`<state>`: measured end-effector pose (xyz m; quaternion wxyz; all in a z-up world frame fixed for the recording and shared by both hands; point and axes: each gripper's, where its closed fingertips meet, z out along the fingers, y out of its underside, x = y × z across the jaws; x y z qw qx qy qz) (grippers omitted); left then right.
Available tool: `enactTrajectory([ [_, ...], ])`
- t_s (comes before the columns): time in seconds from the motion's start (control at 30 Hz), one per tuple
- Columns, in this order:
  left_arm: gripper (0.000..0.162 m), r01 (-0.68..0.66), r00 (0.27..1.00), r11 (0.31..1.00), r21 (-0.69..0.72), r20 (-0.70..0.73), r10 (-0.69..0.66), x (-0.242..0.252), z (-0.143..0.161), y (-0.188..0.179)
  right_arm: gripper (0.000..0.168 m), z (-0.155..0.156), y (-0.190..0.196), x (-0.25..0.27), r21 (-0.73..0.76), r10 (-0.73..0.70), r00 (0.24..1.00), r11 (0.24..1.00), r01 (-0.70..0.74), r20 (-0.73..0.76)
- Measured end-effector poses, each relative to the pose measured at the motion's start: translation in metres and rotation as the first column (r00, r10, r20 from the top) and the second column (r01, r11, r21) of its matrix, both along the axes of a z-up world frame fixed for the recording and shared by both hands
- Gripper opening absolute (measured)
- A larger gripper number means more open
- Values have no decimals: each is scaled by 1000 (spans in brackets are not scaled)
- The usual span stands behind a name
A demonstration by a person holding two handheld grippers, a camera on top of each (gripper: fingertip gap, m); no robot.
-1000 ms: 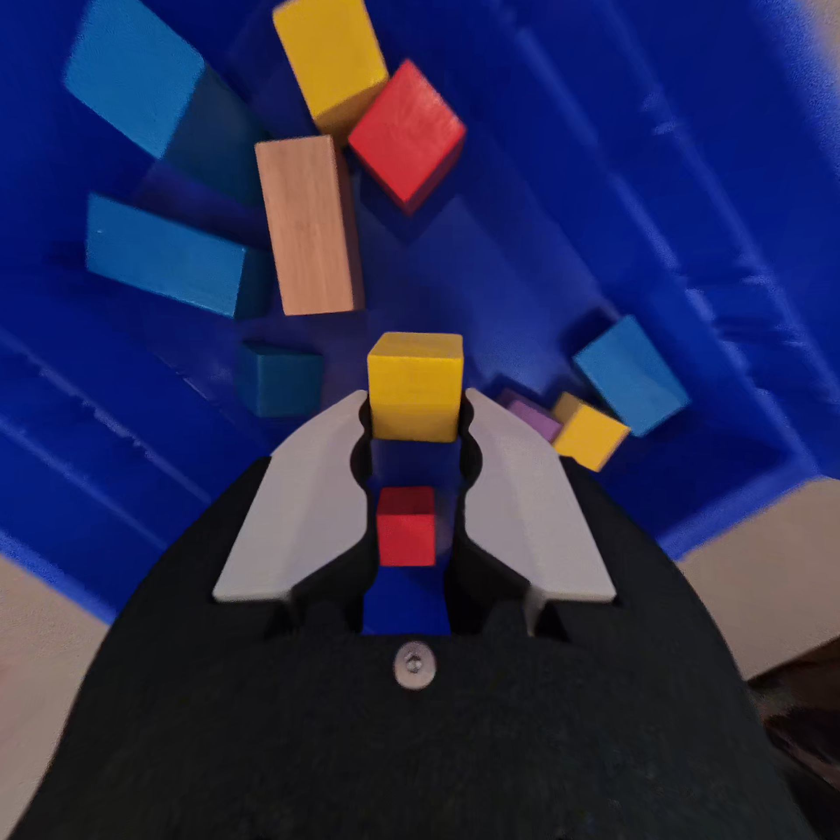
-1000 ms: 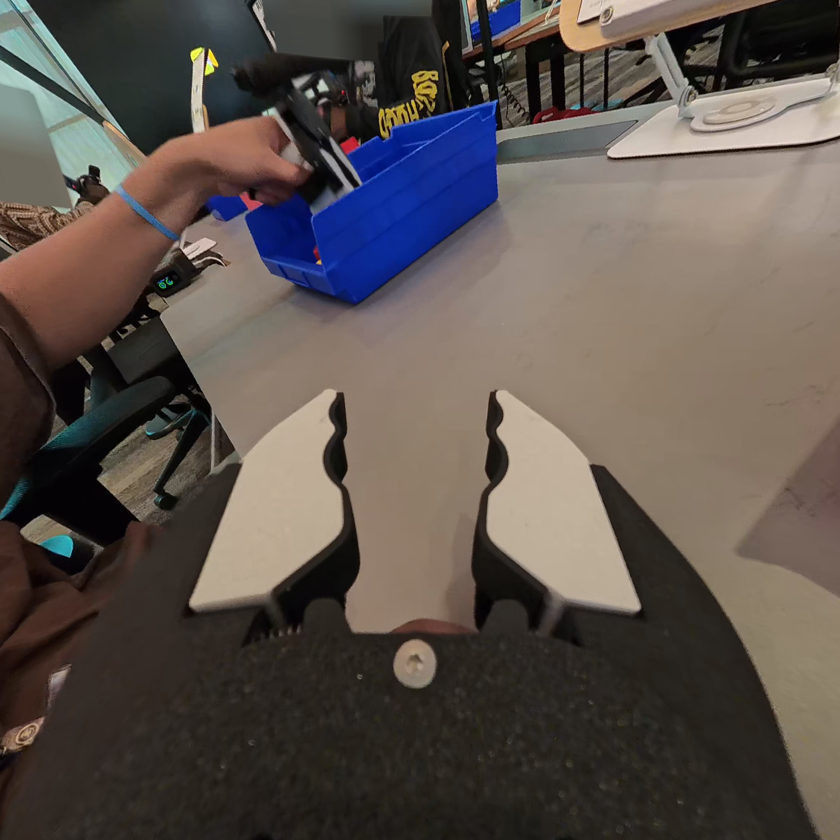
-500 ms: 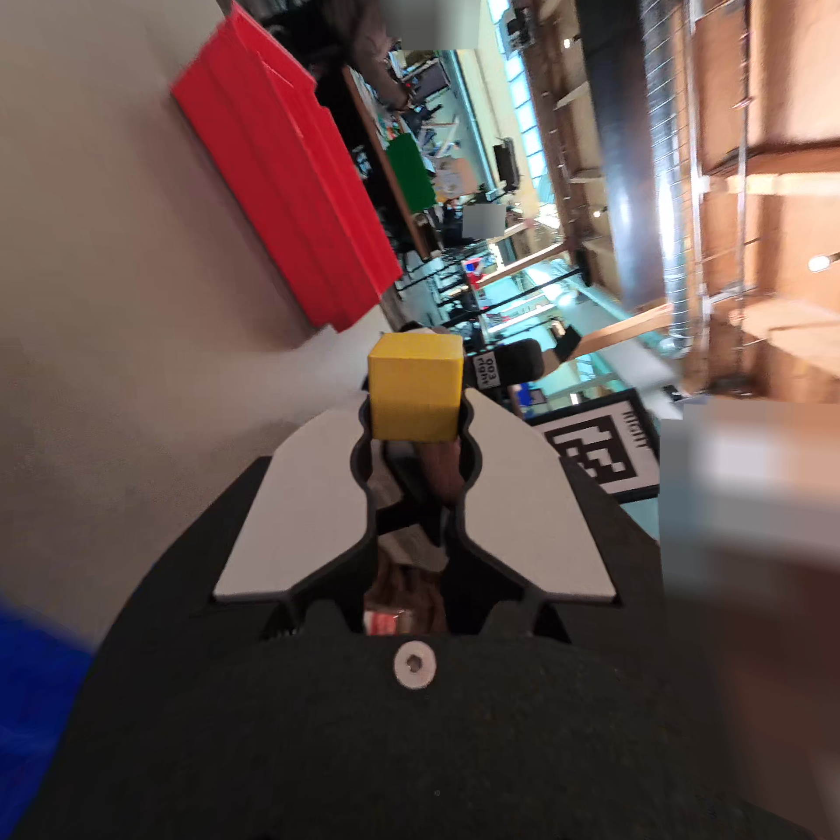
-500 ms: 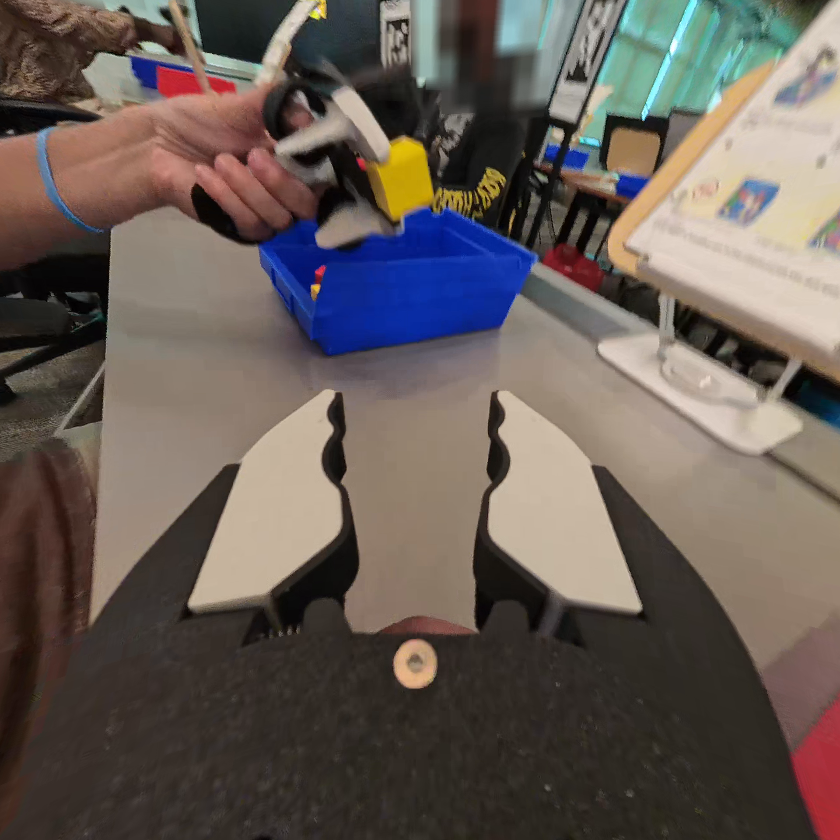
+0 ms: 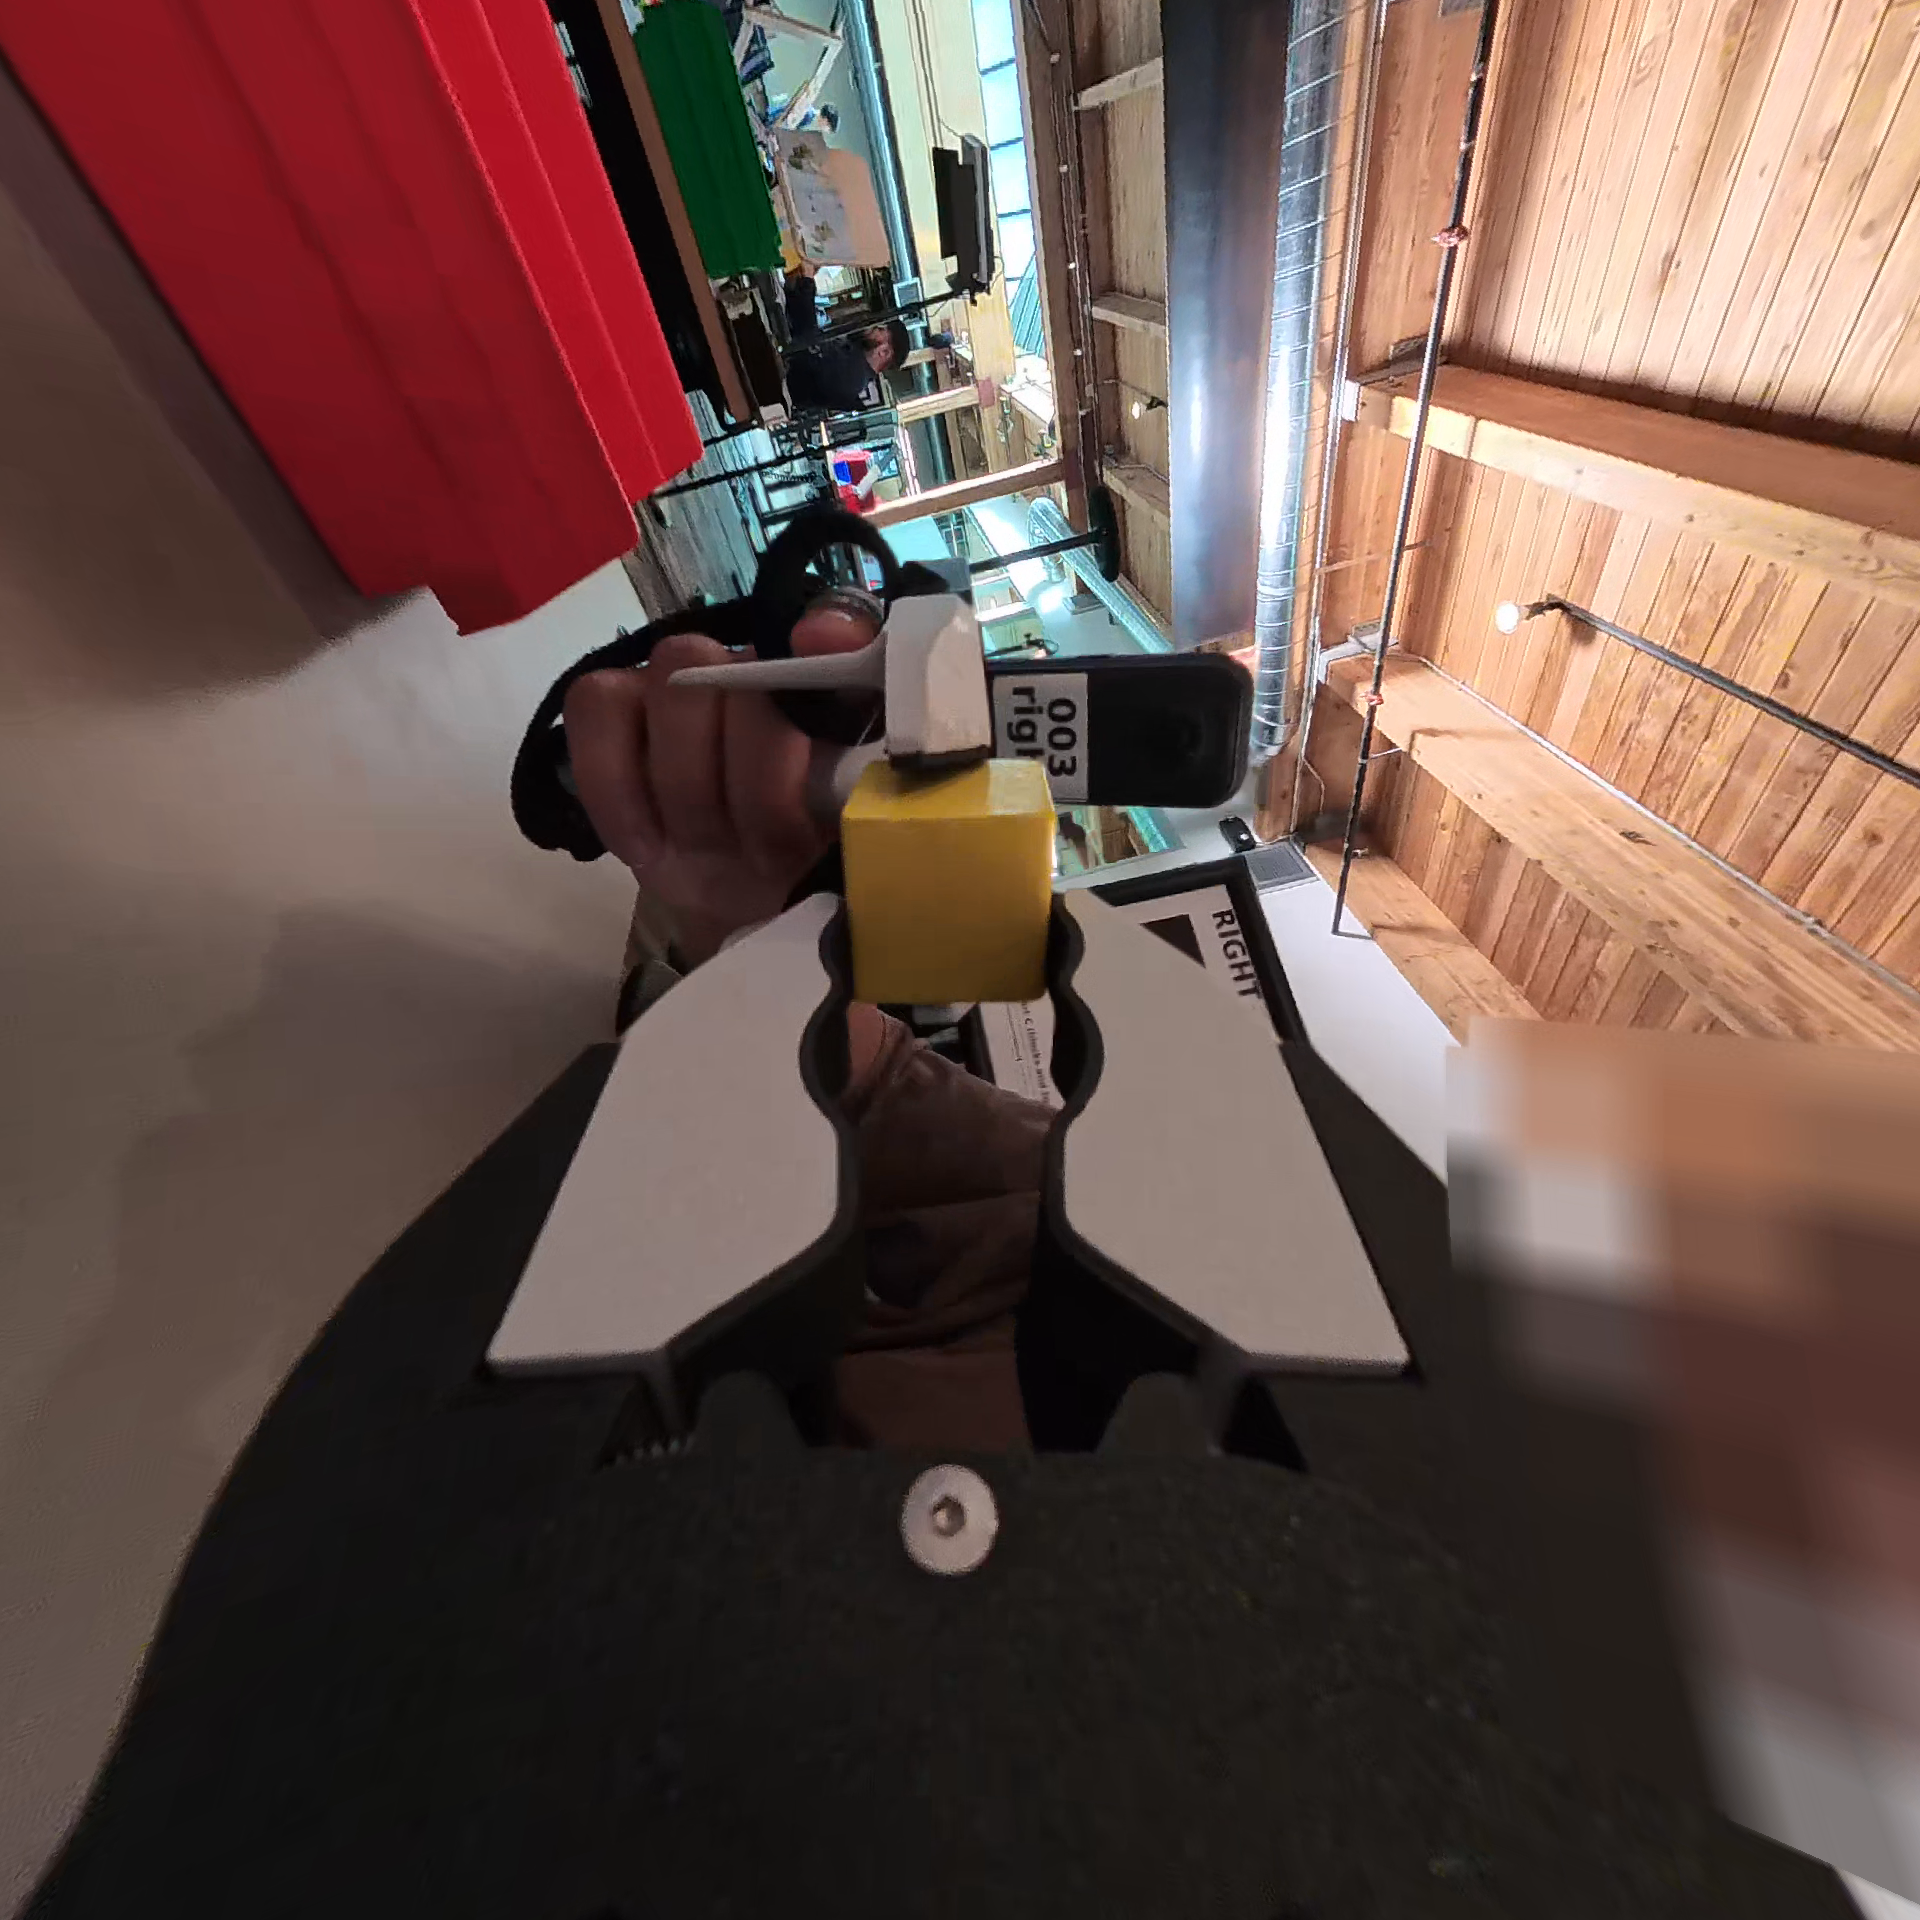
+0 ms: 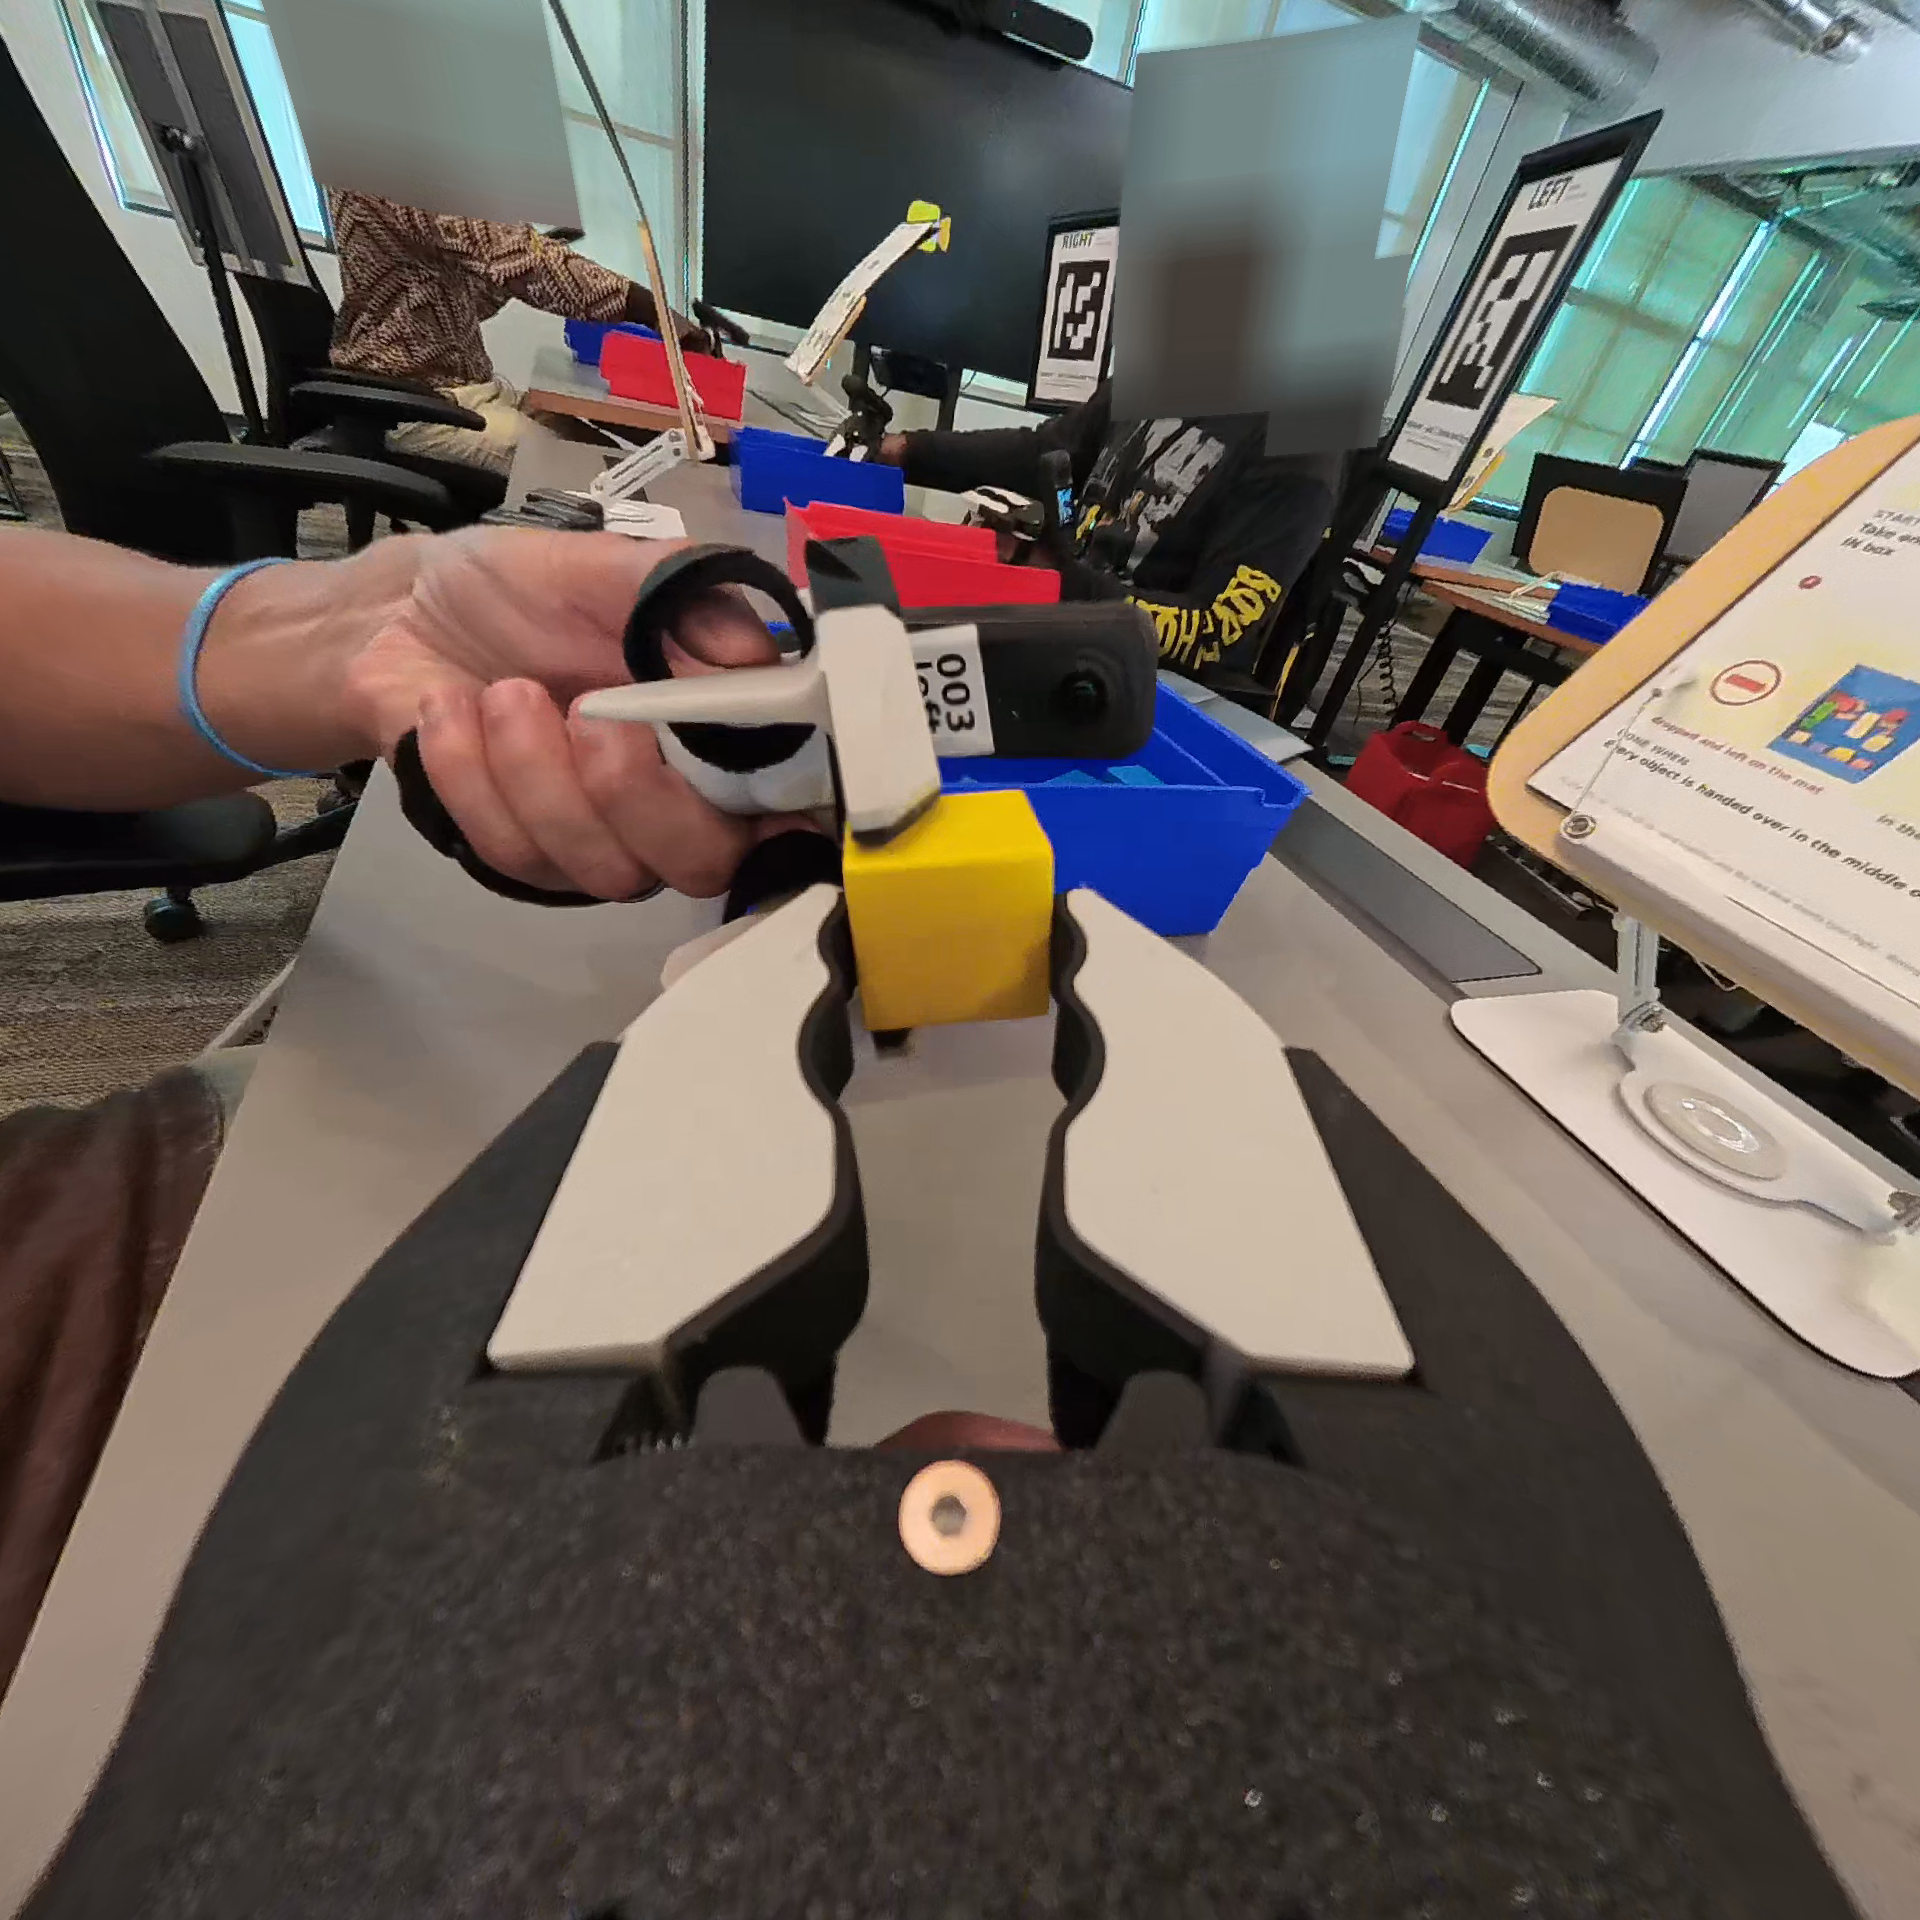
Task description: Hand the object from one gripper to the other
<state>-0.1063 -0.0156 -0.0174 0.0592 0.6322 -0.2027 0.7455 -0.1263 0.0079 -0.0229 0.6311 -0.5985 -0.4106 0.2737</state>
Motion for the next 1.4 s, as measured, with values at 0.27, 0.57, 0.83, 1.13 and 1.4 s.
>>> enactTrajectory([
  [0.27, 68, -160, 979, 978, 131, 150, 140, -75, 13, -22, 35, 38, -3, 48, 29, -124, 991, 992, 122, 43],
  [0.57, 51, -437, 808, 518, 735, 69, 585, -151, -38, -18, 35, 30, 28, 283, -230, -484, 647, 668, 708, 589],
  [0.83, 52, -414, 783, 500, 761, 17, 622, -158, -67, -15, 36, -142, 2, 276, -617, 39, 659, 398, 679, 751],
  [1.13, 52, -312, 783, 406, 859, -9, 622, -156, -73, -19, 35, -167, 6, 265, -603, 145, 605, 418, 680, 783],
  [1.4, 52, -329, 807, 461, 824, -8, 591, -153, -69, -25, 47, -154, 6, 271, -604, 77, 635, 413, 681, 769],
])
